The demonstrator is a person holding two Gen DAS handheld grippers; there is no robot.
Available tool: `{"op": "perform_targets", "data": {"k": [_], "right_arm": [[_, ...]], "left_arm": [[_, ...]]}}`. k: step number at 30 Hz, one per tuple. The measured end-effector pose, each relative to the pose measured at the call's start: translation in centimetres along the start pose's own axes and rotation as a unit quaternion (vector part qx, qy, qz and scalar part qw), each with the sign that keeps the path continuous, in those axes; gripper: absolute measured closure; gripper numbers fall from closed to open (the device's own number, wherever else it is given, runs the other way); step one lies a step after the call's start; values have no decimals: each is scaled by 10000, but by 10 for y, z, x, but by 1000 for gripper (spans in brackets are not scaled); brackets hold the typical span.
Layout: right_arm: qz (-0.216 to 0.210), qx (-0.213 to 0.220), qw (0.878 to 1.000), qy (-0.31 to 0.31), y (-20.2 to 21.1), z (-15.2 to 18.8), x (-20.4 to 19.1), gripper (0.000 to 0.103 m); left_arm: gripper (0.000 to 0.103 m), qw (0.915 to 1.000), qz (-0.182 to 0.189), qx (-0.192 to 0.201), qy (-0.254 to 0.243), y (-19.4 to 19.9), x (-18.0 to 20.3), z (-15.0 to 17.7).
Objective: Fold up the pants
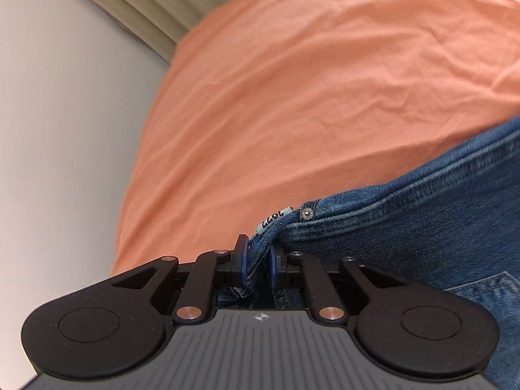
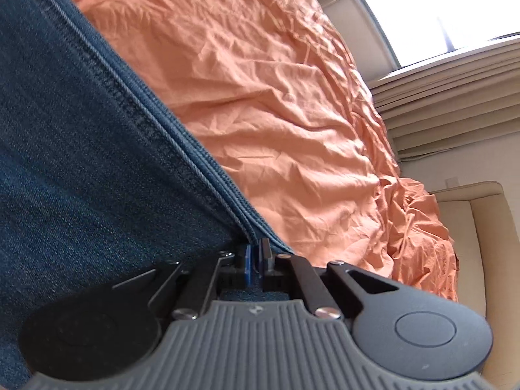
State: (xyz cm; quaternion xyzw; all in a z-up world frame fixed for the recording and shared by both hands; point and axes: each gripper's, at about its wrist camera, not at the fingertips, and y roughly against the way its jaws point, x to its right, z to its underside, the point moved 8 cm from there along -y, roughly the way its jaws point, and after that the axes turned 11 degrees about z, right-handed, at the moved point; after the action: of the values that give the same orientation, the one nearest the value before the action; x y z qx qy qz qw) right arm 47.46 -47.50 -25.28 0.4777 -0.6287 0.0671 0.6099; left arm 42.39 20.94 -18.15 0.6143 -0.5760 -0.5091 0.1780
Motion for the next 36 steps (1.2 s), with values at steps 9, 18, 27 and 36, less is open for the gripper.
{"op": "perform_targets", "data": {"k": [9, 18, 27, 36], "right_arm": [[-178, -106, 9998, 68, -22, -25, 0, 103], [-244, -442, 9973, -541, -45, -25, -8, 61], [-1082, -556, 9707, -2073, 19, -37, 12, 34], [-2585, -430, 9149, -3071, 155, -83, -72, 31]], "left_arm": [[89, 9993, 61, -37, 372, 5, -18, -12], [66, 9997, 68, -232, -103, -18, -6, -9], [6, 9965, 635, 165, 520, 30, -44, -10], [7, 9595, 1658, 127, 2272, 83, -113, 69]]}}
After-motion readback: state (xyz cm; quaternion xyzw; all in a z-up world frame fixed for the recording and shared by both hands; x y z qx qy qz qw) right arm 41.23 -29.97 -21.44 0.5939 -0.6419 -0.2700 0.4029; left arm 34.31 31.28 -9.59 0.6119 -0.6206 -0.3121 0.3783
